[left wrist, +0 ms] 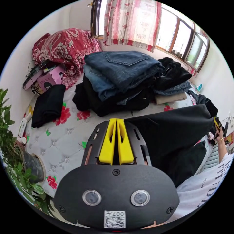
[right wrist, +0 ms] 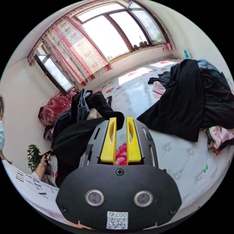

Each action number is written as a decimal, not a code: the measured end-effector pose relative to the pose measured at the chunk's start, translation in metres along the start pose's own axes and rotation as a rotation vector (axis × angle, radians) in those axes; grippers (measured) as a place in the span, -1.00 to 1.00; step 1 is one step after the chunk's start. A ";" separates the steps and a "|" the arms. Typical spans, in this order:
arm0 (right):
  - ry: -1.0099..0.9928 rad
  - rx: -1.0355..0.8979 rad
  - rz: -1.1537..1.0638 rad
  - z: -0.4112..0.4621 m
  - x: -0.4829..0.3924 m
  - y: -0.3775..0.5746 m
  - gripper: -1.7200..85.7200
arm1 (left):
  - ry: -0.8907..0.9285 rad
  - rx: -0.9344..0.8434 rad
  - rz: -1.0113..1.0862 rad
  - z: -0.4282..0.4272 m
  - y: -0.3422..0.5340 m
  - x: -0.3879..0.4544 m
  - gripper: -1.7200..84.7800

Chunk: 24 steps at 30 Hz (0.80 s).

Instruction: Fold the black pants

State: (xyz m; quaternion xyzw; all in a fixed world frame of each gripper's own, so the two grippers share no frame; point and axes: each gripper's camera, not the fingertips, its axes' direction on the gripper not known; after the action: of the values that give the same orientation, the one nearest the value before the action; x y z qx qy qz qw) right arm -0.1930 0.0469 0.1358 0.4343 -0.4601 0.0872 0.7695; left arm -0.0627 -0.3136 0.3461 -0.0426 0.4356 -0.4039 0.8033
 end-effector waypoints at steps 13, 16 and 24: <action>0.398 -0.416 -0.173 0.135 -0.008 0.002 -0.80 | -0.055 -0.194 0.023 0.089 -0.005 0.004 -0.98; 0.413 -0.419 -0.262 0.181 -0.022 -0.026 -0.79 | -0.071 -0.173 0.022 0.081 -0.001 0.000 -0.98; 0.584 -0.554 -0.733 0.274 -0.035 0.018 -0.81 | 0.015 -0.100 -0.184 0.084 0.027 -0.044 -0.98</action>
State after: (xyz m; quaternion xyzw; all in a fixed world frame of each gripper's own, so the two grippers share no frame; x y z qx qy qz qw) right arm -0.3957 -0.1381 0.1732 0.3048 -0.0514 -0.1942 0.9310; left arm 0.0024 -0.2885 0.4156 -0.1195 0.4556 -0.4540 0.7563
